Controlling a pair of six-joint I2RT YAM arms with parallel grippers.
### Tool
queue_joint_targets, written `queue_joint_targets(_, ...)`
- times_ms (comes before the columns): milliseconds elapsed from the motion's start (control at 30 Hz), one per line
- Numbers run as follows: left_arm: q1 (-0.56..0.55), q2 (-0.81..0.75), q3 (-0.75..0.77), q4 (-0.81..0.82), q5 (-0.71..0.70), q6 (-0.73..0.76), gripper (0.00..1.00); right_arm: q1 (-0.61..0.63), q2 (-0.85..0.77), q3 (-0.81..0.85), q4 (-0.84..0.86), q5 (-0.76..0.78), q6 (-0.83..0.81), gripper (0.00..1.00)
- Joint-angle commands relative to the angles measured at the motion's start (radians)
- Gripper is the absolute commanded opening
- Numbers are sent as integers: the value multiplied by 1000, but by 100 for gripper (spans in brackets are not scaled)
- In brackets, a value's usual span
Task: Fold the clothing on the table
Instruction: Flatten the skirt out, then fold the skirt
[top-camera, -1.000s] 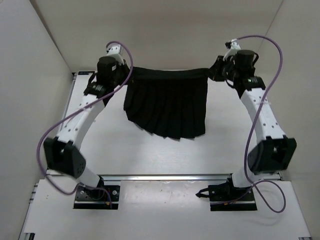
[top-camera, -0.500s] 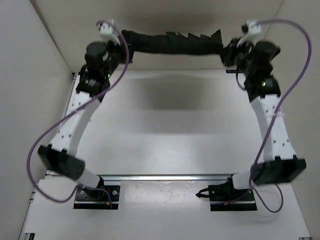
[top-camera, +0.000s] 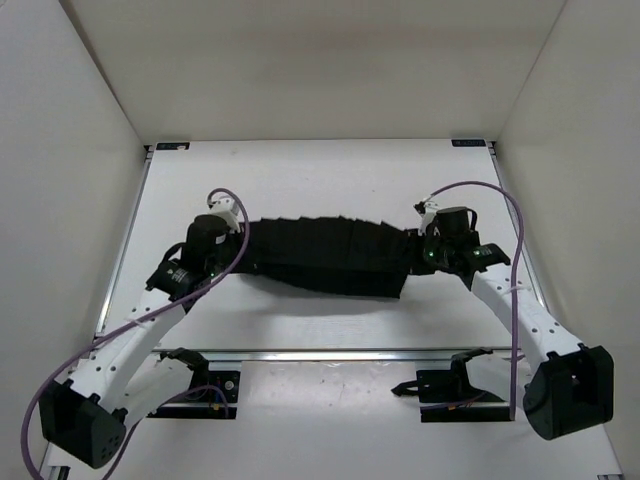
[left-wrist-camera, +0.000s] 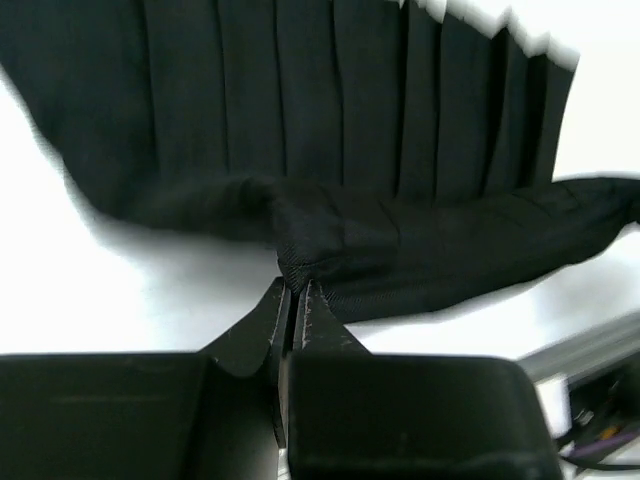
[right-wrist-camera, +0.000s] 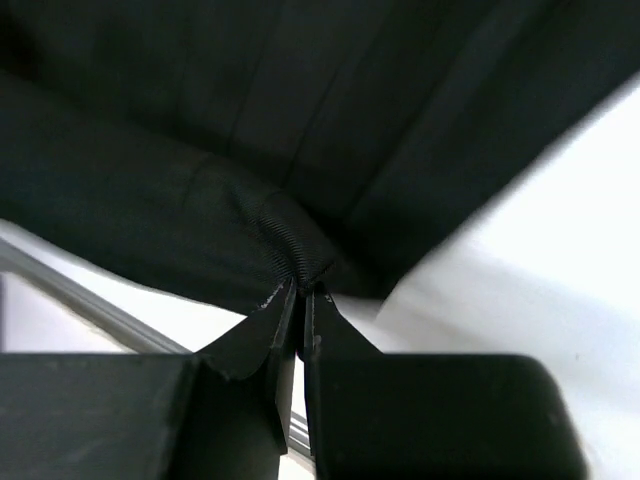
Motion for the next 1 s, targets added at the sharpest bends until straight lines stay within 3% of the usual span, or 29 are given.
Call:
queue_joint_targets(0,127,71,48,74,40,-35,0,-82,94,117,90,-39,-20,1)
queue_joint_targets(233,206,536,232,210,77,-44,0,-140,473,368,210,-102,-57,0)
queue_joint_targets(533,206,743,350,196,62,-69,0,-97,753,601,190,-119,-55,1)
queue_joint_targets(567,215,751,359,176,50,-74,6,-97,773,628,182,-130,-63,9)
queue_joint_targets(600,225,757,373,162,59,-77,33,-102,796,645,176,-141,-62,28)
queue_joint_targets(633,224,753,373,171,69,-66,44,-110,787,659,179,-145,-62,42)
queue_joint_targets(700,248,736,358,191,78,-78,98,-125,779,676,179,-139,-46,91)
queue_joint_targets(733,256,717,352,196,74,-74,99,-134,765,673,178,-144,-45,99)
queue_joint_targets(967,209,587,323,167,-10,23,99,-166,658,498,181,-70,-83,99)
